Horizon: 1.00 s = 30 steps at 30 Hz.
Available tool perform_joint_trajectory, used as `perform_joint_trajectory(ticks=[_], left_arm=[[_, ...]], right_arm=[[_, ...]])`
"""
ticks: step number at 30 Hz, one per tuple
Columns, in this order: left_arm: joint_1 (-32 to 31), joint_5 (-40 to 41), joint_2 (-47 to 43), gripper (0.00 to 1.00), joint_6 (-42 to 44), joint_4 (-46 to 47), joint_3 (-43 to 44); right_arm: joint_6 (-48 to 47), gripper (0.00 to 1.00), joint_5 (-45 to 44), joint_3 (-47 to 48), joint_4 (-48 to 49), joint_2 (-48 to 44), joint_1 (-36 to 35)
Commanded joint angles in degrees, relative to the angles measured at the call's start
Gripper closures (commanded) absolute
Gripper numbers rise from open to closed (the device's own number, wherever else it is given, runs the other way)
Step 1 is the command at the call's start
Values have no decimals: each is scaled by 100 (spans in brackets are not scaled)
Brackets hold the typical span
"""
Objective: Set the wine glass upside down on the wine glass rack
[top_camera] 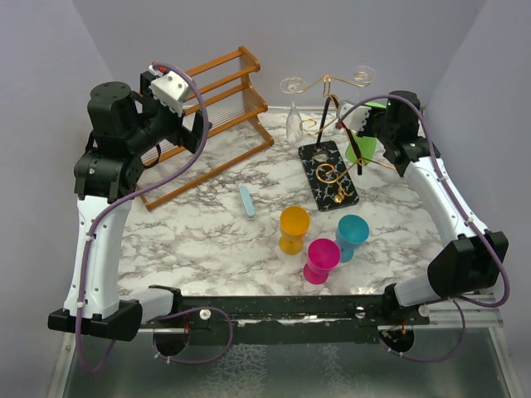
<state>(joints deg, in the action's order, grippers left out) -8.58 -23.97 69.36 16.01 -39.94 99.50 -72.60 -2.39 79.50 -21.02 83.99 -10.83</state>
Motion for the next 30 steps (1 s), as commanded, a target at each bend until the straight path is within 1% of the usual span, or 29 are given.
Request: perform_joint_trajectory(ticks=[1,6,9,13,22,30], left_arm=[[49,-109,-132,1,40,108,-39],[46,-116,-158,1,34,115,-56],[49,-113,-164,1,49,117,-76],[48,-119,-177,1,51,135,-111],[47,-100,-203,1,127,221,-324],[46,-100,-220,1,204,345,-657]], right_arm=[[180,78,256,12,-257,-158,-33],[226,75,341,39,-369,-206,-33],[249,71,386,50,-427,-243,-33],[270,69,404,64,-481,-277,-33],[346,66,560,165,-672,-321,-33],[565,64,949,390,-1024,-383,-33]])
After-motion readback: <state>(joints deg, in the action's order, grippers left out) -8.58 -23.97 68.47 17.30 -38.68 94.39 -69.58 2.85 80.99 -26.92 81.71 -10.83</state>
